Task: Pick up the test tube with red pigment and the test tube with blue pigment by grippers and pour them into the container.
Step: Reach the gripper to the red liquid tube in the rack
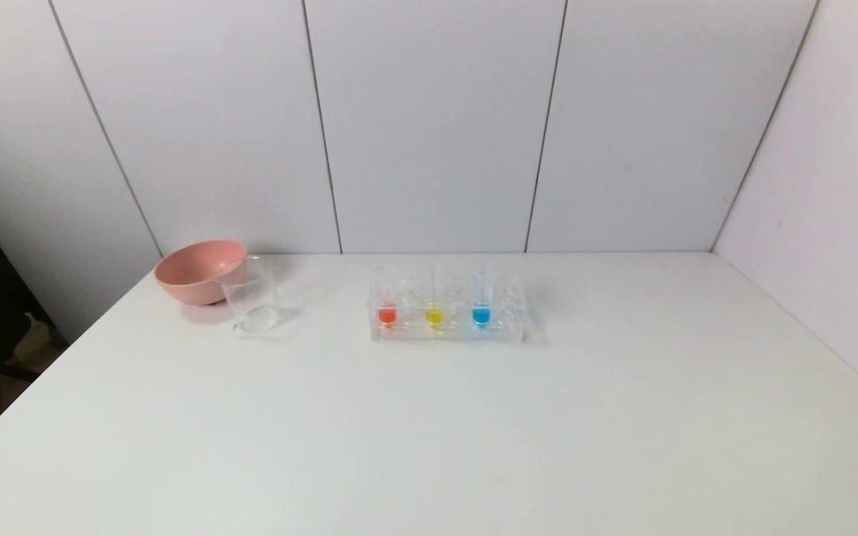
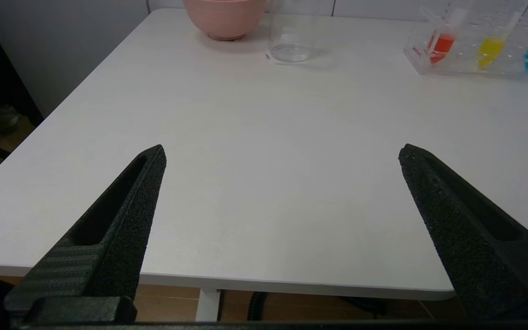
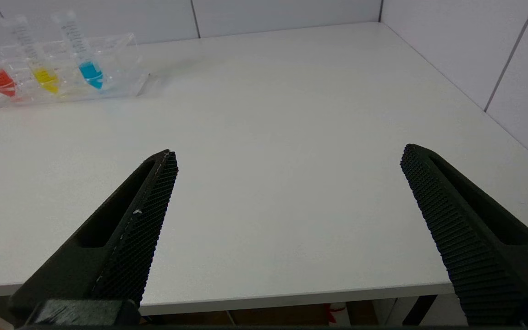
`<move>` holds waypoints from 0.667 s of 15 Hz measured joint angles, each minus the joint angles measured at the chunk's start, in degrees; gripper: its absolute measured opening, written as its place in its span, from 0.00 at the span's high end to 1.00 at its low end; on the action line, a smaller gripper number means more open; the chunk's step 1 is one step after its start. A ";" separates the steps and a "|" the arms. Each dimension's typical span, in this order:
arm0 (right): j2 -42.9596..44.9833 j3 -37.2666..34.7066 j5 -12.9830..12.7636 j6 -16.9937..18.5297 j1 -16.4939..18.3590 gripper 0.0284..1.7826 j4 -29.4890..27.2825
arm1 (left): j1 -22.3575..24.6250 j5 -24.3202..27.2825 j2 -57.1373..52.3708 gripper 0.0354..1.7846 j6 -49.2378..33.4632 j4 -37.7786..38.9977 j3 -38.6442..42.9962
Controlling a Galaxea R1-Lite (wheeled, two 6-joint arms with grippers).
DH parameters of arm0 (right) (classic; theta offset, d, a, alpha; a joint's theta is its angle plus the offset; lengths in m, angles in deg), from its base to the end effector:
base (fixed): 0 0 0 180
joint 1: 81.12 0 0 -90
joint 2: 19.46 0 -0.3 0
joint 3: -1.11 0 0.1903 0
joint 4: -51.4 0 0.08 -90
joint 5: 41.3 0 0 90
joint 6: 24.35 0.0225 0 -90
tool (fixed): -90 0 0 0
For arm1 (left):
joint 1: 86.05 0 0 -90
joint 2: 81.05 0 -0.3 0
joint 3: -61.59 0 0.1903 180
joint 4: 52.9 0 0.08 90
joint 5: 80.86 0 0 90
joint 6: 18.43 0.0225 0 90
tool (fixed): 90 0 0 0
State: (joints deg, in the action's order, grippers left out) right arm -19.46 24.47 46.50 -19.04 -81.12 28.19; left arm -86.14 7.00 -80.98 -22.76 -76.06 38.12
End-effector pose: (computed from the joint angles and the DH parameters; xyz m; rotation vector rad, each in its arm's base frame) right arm -0.0228 -0.0009 0.0757 0.0927 -0.0044 -0.0382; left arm -0.0229 0.0009 0.0764 -0.0756 -0.0055 0.0356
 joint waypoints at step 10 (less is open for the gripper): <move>0.00 0.00 0.02 0.02 0.00 0.00 0.00 | -0.01 -0.09 -0.02 0.01 -0.79 0.12 0.00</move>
State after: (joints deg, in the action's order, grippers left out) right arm -19.46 24.47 46.53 -19.02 -81.12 28.19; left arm -86.16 6.91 -81.00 -23.55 -75.94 38.12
